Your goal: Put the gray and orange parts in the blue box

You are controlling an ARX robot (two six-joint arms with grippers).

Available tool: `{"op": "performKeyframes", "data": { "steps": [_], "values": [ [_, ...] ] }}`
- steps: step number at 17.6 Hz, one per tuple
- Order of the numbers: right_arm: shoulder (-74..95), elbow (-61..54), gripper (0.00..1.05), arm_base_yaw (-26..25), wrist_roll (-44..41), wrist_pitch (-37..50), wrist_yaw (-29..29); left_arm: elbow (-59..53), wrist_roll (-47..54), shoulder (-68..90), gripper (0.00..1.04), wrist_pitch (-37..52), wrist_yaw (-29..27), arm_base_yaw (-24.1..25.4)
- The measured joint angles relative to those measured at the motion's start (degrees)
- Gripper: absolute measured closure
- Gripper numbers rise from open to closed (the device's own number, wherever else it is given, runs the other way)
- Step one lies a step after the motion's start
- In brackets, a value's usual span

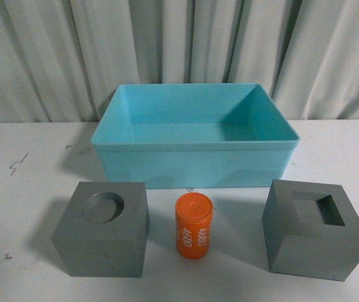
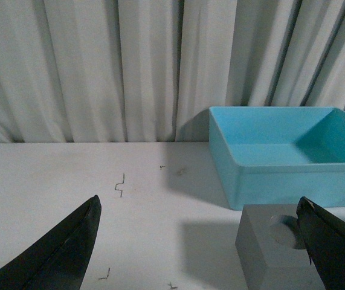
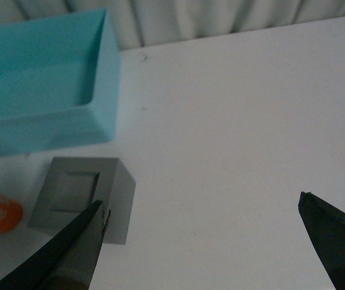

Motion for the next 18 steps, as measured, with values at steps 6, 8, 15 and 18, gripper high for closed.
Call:
{"op": "performKeyframes", "data": {
  "steps": [6, 8, 15, 18],
  "values": [
    [34.3, 17.9, 0.06, 13.2, -6.5, -3.7, -3.8, 0.0, 0.0, 0.0, 0.07, 0.0, 0.0, 0.0],
    [39.4, 18.8, 0.06, 16.1, -4.8, -4.6, -2.4, 0.0, 0.0, 0.0, 0.07, 0.0, 0.0, 0.0],
    [46.8, 19.9, 0.06, 21.4, -0.2, -2.4, 3.7, 0.0, 0.0, 0.0, 0.07, 0.0, 0.0, 0.0],
    [47.0, 19.9, 0.06, 21.4, 0.5, -2.1, 4.0, 0.0, 0.0, 0.0, 0.07, 0.0, 0.0, 0.0]
  ]
}}
